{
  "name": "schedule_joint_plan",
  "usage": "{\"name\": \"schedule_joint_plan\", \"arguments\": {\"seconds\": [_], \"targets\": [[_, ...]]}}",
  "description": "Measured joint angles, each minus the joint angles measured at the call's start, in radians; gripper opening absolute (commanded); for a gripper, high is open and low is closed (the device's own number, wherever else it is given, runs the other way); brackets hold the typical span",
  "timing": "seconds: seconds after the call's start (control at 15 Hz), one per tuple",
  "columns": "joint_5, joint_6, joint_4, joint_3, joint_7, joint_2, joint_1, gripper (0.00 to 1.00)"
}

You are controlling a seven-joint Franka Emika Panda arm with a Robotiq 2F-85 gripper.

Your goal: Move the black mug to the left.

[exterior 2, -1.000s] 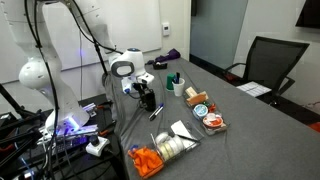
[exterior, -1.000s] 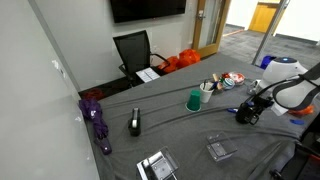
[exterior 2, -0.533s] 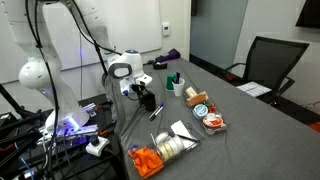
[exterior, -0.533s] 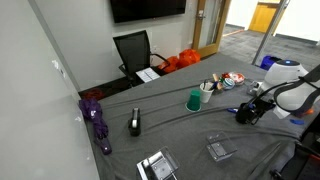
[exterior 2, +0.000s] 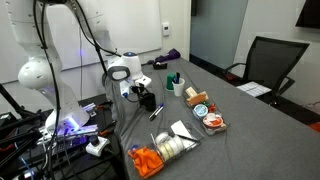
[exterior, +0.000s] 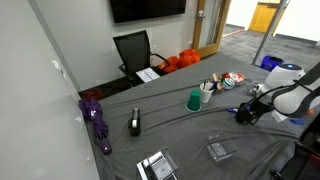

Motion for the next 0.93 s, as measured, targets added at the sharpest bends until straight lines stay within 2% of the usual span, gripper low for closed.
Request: {"name": "schedule_joint_plan", "arguments": {"seconds": [0.07, 0.73, 0.8, 0.93], "targets": [[0.000, 0.005, 0.000, 0.000, 0.000, 0.003, -0.003, 0.74], [-0.001, 0.043, -0.001, 0.007, -0.001, 0.050, -0.030, 0.03], [-0.001, 0.045, -0.001, 0.010, -0.001, 0.051, -0.034, 0.01], [-0.001, 0.051, -0.002, 0.016, -0.004, 0.052, -0.042, 0.05]]}}
